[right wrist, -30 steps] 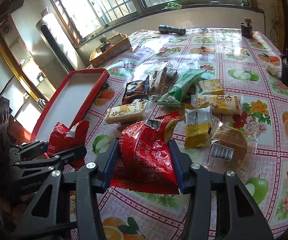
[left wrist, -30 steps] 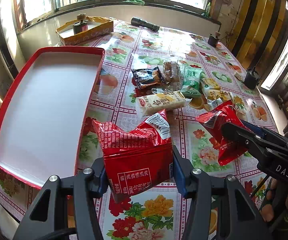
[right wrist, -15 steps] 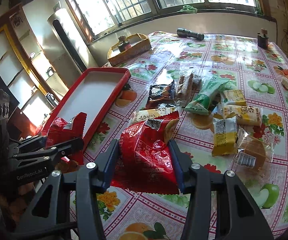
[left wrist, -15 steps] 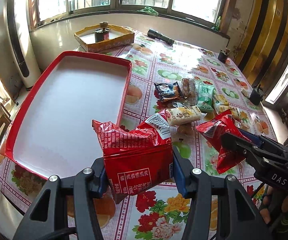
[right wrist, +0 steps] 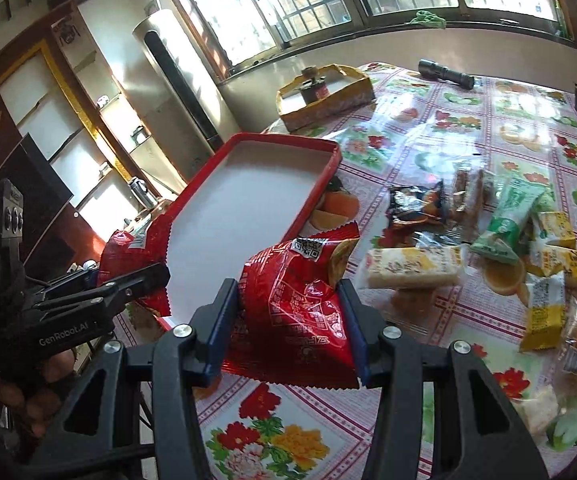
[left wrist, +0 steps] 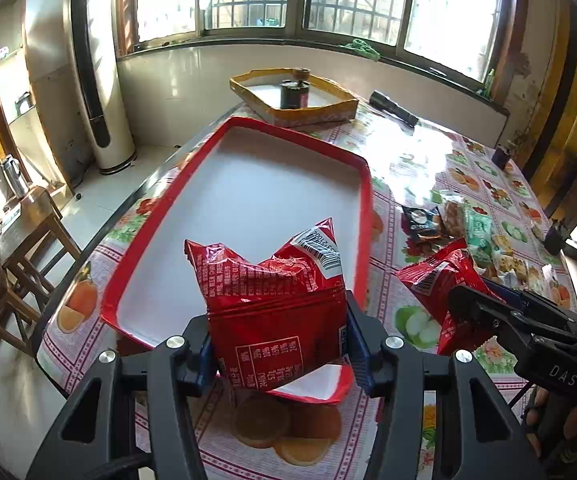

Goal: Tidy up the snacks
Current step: 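Carry both red bags over the red-rimmed white tray with both grippers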

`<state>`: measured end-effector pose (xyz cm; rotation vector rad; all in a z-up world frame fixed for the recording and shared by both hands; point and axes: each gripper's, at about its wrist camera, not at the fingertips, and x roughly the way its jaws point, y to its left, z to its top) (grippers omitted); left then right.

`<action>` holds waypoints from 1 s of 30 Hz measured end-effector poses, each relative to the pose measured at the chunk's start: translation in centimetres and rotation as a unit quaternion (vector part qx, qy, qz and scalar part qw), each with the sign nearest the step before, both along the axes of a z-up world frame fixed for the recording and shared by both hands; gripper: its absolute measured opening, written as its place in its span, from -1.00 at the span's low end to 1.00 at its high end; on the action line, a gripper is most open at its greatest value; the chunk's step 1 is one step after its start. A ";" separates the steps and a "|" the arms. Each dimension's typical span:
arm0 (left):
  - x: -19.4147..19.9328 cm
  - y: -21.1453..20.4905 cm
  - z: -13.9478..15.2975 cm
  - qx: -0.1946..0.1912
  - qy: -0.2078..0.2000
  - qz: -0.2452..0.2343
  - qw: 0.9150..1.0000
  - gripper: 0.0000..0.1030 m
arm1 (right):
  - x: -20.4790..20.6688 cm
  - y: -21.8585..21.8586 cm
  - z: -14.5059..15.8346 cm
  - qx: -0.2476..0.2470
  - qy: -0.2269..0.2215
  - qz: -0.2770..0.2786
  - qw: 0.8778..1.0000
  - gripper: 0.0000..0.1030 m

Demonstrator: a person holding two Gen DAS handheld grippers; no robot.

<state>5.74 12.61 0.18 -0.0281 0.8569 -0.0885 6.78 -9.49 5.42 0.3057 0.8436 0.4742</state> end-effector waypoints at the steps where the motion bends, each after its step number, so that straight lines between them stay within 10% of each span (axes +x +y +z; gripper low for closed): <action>1: 0.2 0.4 -0.1 0.002 0.000 0.005 1.000 0.03 | 0.4 0.7 -0.1 0.003 0.001 0.007 1.000 0.00; 30: 3.4 4.7 -3.4 0.018 0.032 0.055 0.998 0.03 | 6.3 10.5 -4.3 0.018 0.035 0.069 0.997 0.00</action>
